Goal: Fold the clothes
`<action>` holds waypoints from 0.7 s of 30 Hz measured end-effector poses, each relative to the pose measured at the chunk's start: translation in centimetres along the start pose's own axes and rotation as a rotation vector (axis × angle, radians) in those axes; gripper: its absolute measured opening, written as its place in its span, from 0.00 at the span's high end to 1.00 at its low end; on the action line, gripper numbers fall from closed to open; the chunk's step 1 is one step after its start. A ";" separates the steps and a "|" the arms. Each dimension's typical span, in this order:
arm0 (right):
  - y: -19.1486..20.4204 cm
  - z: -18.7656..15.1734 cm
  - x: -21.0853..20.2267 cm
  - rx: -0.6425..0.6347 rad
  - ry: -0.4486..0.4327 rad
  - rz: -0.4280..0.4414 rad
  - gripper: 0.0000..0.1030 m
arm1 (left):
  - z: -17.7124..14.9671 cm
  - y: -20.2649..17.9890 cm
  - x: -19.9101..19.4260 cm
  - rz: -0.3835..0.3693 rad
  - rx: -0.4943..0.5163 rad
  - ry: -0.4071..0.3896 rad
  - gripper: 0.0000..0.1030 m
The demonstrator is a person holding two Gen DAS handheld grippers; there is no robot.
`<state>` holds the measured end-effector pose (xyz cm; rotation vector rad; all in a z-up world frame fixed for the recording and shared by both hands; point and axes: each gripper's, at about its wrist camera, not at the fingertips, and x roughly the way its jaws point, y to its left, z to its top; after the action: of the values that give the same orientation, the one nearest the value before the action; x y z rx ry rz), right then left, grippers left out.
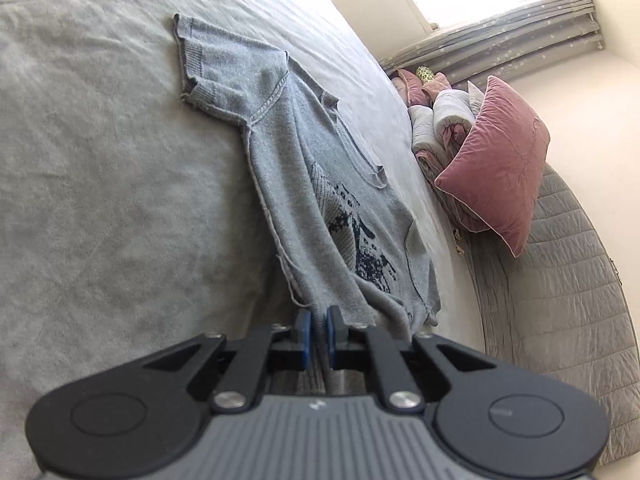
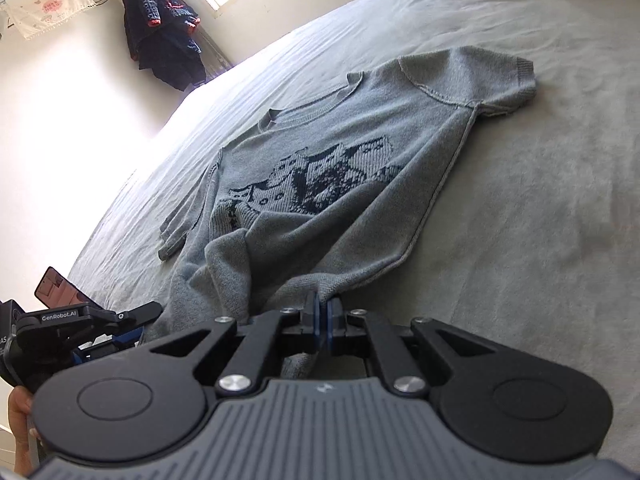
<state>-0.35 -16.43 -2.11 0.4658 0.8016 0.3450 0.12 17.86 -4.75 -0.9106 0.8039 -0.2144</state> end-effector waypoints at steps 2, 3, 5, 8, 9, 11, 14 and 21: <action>-1.0 0.5 -1.4 0.012 -0.043 -0.013 0.96 | 0.4 0.3 -1.3 0.006 0.013 -0.035 0.97; -1.5 0.8 -1.9 0.022 -0.057 -0.018 0.96 | 0.7 0.5 -1.8 0.010 0.019 -0.053 0.97; -2.6 1.4 -2.4 0.051 -0.081 -0.040 0.96 | 1.2 1.1 -2.6 0.043 0.027 -0.084 0.97; -4.2 2.5 -2.9 0.067 -0.123 -0.096 0.96 | 1.7 2.1 -3.1 0.103 0.020 -0.105 0.97; -4.8 2.9 -3.1 0.076 -0.135 -0.112 0.96 | 1.9 2.4 -3.1 0.116 0.016 -0.107 0.97; -6.0 3.4 -3.2 0.099 -0.157 -0.144 0.96 | 2.0 2.7 -3.1 0.140 0.021 -0.115 0.97; -7.4 3.8 -2.3 0.125 -0.160 -0.180 0.96 | 2.1 2.7 -3.0 0.167 0.050 -0.123 0.97; -9.0 2.5 -2.4 0.159 -0.076 -0.129 0.83 | 0.8 2.4 -1.9 0.135 0.132 0.045 0.65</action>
<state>1.05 -25.85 -3.81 0.5697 0.7840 0.1433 -1.06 20.79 -5.30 -0.7261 0.8792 -0.1682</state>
